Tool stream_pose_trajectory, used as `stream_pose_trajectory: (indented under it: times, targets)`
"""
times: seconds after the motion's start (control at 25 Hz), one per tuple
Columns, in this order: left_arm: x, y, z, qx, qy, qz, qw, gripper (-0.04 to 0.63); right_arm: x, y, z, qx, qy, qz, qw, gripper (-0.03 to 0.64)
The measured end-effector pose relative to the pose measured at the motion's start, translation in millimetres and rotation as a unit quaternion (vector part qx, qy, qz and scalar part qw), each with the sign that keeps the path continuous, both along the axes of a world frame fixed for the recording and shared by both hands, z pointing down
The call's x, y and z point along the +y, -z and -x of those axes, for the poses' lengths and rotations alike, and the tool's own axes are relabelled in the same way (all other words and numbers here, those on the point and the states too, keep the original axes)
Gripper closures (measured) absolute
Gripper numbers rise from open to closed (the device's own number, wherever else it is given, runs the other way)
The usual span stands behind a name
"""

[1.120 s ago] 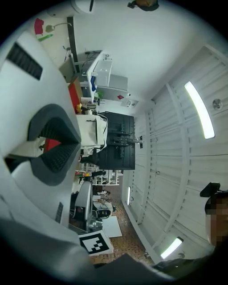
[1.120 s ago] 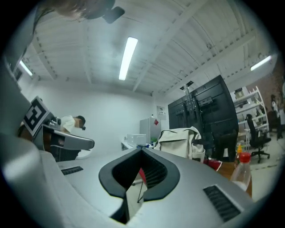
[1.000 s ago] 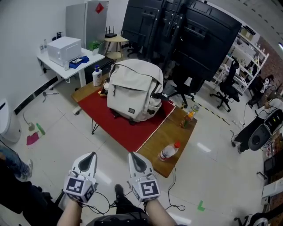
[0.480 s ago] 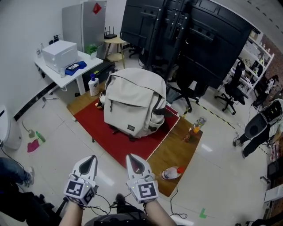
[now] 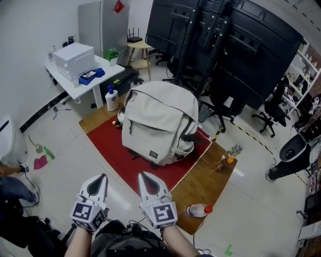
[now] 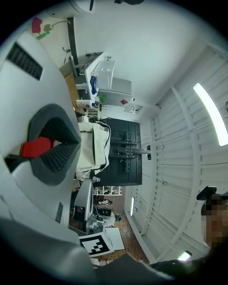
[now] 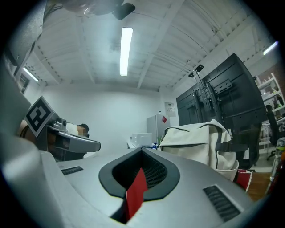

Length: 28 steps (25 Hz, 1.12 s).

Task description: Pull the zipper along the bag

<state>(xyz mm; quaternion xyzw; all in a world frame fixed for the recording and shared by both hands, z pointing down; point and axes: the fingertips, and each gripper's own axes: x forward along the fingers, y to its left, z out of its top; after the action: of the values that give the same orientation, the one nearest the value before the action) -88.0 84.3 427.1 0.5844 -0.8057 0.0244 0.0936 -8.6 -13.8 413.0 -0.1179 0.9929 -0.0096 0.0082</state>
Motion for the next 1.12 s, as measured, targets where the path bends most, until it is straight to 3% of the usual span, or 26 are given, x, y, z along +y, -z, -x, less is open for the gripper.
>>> stream_pose_trajectory:
  times: [0.44, 0.72, 1.12]
  targets:
    - [-62, -8, 49, -0.009, -0.031, -0.008, 0.9994, 0.566, -48, -6, 34, -0.013, -0.031, -0.009, 0.999, 0.612]
    - [-112, -12, 111, 0.0, -0.064, -0.018, 0.9978, 0.565, -77, -12, 97, 0.002, -0.054, -0.008, 0.998, 0.612]
    - [-181, -25, 179, 0.011, -0.148, 0.004, 0.9889, 0.566, -118, -15, 173, 0.025, -0.092, -0.002, 0.995, 0.612]
